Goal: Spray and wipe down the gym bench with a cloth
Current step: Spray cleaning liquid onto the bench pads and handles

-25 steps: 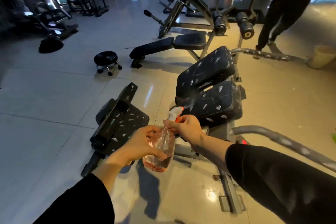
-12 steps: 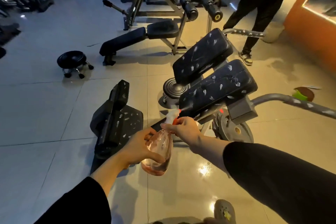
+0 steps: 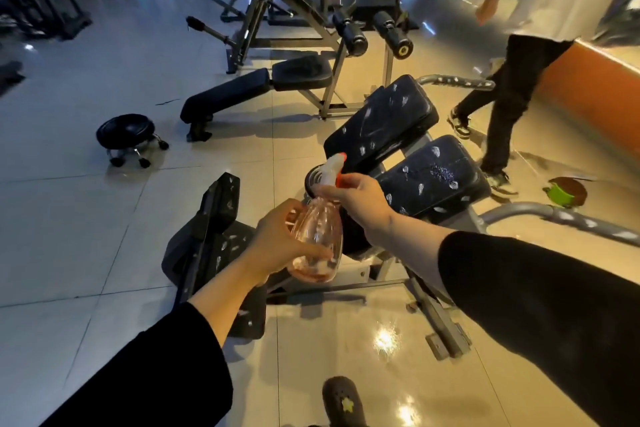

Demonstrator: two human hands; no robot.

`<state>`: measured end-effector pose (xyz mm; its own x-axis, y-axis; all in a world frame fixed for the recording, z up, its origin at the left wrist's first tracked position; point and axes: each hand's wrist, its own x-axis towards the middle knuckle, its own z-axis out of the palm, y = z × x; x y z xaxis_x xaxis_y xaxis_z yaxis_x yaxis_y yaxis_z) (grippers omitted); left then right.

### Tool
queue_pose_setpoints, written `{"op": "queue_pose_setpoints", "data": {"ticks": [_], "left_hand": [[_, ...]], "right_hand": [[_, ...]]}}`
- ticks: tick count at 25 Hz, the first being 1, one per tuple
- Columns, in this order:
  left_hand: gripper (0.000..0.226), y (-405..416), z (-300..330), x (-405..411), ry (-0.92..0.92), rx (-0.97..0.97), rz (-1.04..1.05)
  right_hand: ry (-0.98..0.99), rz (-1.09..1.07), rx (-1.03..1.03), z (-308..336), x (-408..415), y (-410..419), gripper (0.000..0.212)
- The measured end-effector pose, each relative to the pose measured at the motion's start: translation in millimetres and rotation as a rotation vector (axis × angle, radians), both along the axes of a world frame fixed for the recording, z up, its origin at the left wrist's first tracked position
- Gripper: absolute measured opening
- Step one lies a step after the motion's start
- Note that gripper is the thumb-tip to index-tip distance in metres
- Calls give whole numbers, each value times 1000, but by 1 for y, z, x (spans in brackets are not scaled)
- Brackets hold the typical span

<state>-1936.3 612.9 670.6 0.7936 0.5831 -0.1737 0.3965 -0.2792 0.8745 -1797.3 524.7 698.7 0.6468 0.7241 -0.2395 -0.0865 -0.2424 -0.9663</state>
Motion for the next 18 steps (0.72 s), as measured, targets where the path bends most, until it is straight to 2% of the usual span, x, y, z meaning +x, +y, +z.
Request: {"op": "queue_pose_setpoints", "data": {"ticks": [7,18], "left_hand": [[67,24,29,57,-31,47,-57],[67,21,20,88,-20,31,-117]], "right_hand": [[-158,-29,-46,26,61,22,40],[-132,-44,-59,21,84,12,32]]}}
